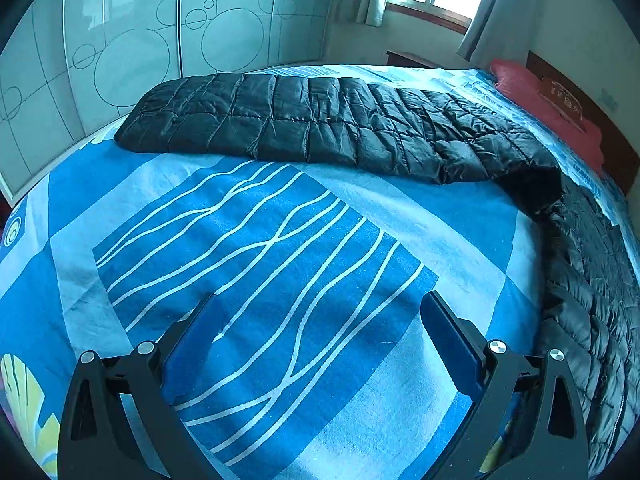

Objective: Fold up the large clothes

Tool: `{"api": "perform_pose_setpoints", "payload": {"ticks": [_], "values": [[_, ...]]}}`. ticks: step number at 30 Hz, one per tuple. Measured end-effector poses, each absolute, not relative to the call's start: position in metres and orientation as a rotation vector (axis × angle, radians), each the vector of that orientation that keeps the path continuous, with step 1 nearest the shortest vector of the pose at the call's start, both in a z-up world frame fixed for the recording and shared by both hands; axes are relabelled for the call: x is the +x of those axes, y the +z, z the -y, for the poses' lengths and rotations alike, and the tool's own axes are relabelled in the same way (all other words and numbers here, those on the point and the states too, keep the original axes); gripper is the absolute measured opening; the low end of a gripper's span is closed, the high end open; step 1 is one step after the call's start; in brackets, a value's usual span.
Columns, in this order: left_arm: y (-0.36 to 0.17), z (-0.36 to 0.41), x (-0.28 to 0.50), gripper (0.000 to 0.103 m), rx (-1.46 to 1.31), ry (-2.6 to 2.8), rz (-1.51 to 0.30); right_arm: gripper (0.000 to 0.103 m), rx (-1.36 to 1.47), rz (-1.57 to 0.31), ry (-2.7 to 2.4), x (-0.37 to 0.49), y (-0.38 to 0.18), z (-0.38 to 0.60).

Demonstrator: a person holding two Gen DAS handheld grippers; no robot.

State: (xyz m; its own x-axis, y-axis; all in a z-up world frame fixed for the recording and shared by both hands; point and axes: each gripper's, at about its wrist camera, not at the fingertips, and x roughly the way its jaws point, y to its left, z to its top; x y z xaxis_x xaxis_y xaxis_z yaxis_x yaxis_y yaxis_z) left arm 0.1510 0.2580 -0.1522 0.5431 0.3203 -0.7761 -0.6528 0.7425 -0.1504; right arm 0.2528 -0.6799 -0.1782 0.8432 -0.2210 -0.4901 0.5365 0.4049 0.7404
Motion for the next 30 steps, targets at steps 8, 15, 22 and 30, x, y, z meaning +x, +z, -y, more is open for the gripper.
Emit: {"api": "perform_pose_setpoints", "payload": {"ticks": [8,15,22,30], "values": [[-0.153,-0.260,0.150,0.098,-0.467,0.597,-0.795,0.047,1.034,-0.337,-0.552,0.261,-0.181,0.700],[-0.153,-0.262,0.149,0.098,-0.476,0.590,-0.784,0.006,0.911,-0.336,-0.526,0.270,-0.144,0.672],[-0.154,-0.262,0.146,0.098,-0.479,0.588,-0.771,0.006,0.631,-0.326,-0.331,0.314,-0.070,0.546],[-0.155,-0.259,0.147,0.098,-0.451,0.600,-0.780,0.006,0.413,-0.420,-0.047,0.377,-0.040,0.351]]}}
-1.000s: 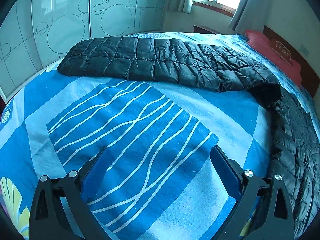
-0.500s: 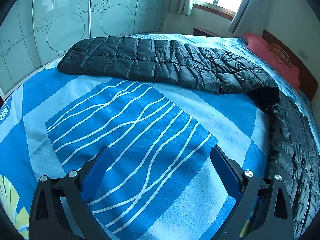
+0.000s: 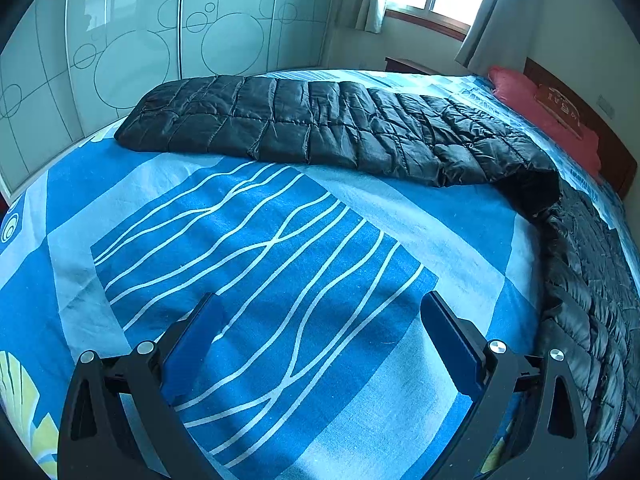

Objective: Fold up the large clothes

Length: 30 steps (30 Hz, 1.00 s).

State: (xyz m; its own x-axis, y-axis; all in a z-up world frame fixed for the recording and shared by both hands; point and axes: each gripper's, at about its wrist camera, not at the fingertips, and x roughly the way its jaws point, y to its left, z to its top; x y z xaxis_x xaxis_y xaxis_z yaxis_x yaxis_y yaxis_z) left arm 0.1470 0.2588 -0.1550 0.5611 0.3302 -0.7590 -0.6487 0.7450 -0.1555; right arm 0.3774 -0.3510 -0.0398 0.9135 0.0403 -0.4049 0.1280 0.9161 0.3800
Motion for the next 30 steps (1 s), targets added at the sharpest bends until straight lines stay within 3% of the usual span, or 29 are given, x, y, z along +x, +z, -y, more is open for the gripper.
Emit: {"api": "perform_pose_setpoints", "payload": {"ticks": [12,23,27,29,30], "values": [[-0.156,-0.258,0.143,0.098,-0.467,0.588,-0.749,0.006,0.178,-0.593,0.220,0.432,-0.077,0.106],[-0.157,-0.257,0.142,0.098,-0.451,0.596,-0.753,0.007,0.026,-0.800,0.377,0.455,-0.135,-0.015],[-0.157,-0.256,0.143,0.098,-0.447,0.598,-0.754,0.013,0.011,-0.861,0.394,0.457,-0.148,-0.026],[-0.157,-0.256,0.143,0.098,-0.448,0.598,-0.753,0.022,0.065,-0.864,0.431,0.451,-0.140,-0.016],[-0.157,-0.255,0.143,0.098,-0.448,0.598,-0.754,0.034,0.098,-0.866,0.457,0.446,-0.134,-0.009]]}}
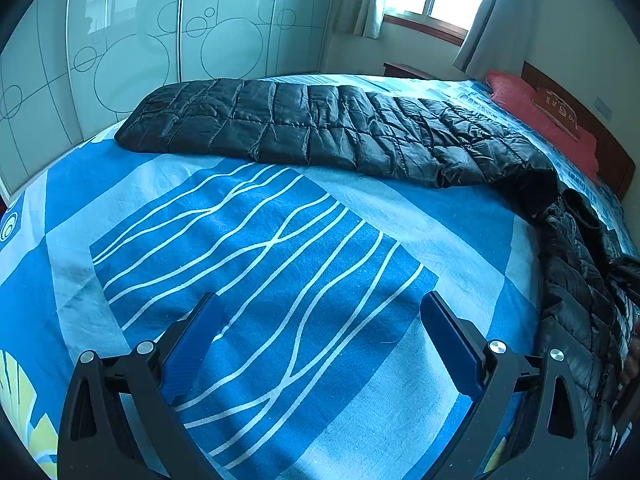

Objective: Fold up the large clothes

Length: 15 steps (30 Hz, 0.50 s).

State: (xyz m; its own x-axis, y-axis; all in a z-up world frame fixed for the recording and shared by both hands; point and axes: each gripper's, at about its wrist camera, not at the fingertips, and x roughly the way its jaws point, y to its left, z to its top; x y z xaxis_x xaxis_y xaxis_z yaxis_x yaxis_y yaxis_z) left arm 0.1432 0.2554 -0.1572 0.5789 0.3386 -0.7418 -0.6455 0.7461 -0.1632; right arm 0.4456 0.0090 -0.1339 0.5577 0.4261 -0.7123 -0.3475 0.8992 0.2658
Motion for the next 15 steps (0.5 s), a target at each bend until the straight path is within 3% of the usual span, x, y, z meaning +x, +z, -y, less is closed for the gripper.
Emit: {"api": "perform_pose_setpoints", "payload": {"ticks": [1,2,6,10,15], "values": [[-0.157,-0.256,0.143,0.098,-0.448,0.598,-0.753,0.057,0.133,-0.860,0.484,0.440,-0.127,0.001],[-0.157,-0.255,0.143,0.098,-0.448,0.598,-0.753,0.065,0.172,-0.829,0.513,0.432,-0.118,0.014],[-0.157,-0.255,0.143,0.098,-0.446,0.599,-0.755,0.065,0.199,-0.732,0.498,0.409,-0.083,0.081],[-0.158,-0.254,0.145,0.098,-0.438,0.604,-0.760,0.032,0.214,-0.692,0.255,0.421,-0.065,0.202],[-0.158,-0.254,0.146,0.098,-0.433,0.607,-0.765,0.018,0.267,-0.760,-0.013,0.439,-0.099,0.318]]}}
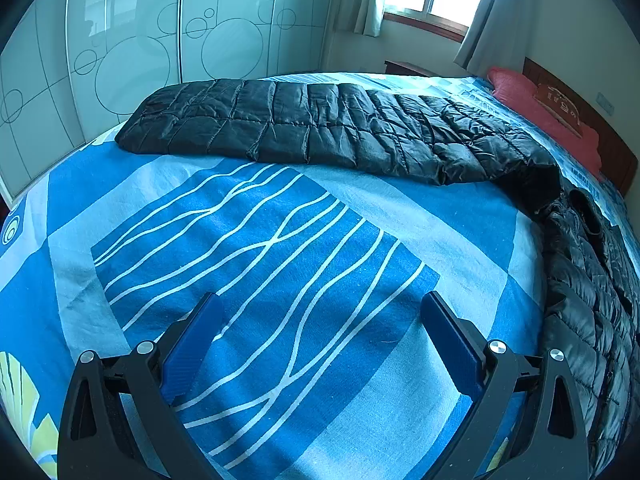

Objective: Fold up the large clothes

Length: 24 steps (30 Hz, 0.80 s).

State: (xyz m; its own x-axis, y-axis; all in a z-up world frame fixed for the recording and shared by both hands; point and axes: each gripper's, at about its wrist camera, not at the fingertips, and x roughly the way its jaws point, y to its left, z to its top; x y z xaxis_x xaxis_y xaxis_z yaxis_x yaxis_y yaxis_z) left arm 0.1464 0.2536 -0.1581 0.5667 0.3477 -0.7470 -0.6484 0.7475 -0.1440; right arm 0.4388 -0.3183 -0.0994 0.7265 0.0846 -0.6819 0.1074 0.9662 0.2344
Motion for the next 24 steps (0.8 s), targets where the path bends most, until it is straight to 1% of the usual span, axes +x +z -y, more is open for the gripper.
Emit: {"api": "perform_pose_setpoints", "payload": {"ticks": [3,4,7,11,14,17,18,22,23,24], "values": [[-0.158,-0.253,0.148,0.098,-0.430,0.609,-0.768,0.013,0.287,-0.905,-0.010,0.450,-0.149,0.341],[-0.159,-0.253,0.148,0.098,-0.428,0.609,-0.769,0.012,0.279,-0.894,0.011,0.449,-0.157,0.342],[-0.159,-0.253,0.149,0.098,-0.426,0.610,-0.773,0.014,0.266,-0.881,0.025,0.448,-0.140,0.338],[-0.159,-0.253,0.150,0.098,-0.420,0.614,-0.777,0.015,0.256,-0.778,0.015,0.468,-0.107,0.342],[-0.160,-0.253,0.152,0.098,-0.411,0.620,-0.785,0.015,0.265,-0.780,-0.005,0.493,-0.112,0.353],[-0.160,-0.252,0.153,0.098,-0.410,0.622,-0.786,0.016,0.265,-0.897,-0.030,0.520,-0.151,0.356],[-0.160,-0.251,0.153,0.098,-0.410,0.622,-0.786,0.016,0.274,-0.908,-0.026,0.523,-0.158,0.357],[-0.161,-0.250,0.154,0.098,-0.405,0.624,-0.788,0.016,0.273,-0.872,-0.047,0.526,-0.132,0.354],[-0.161,-0.250,0.154,0.098,-0.403,0.625,-0.789,0.017,0.257,-0.837,-0.052,0.528,-0.122,0.351],[-0.161,-0.250,0.155,0.098,-0.401,0.626,-0.790,0.020,0.240,-0.822,-0.060,0.533,-0.119,0.349]]}}
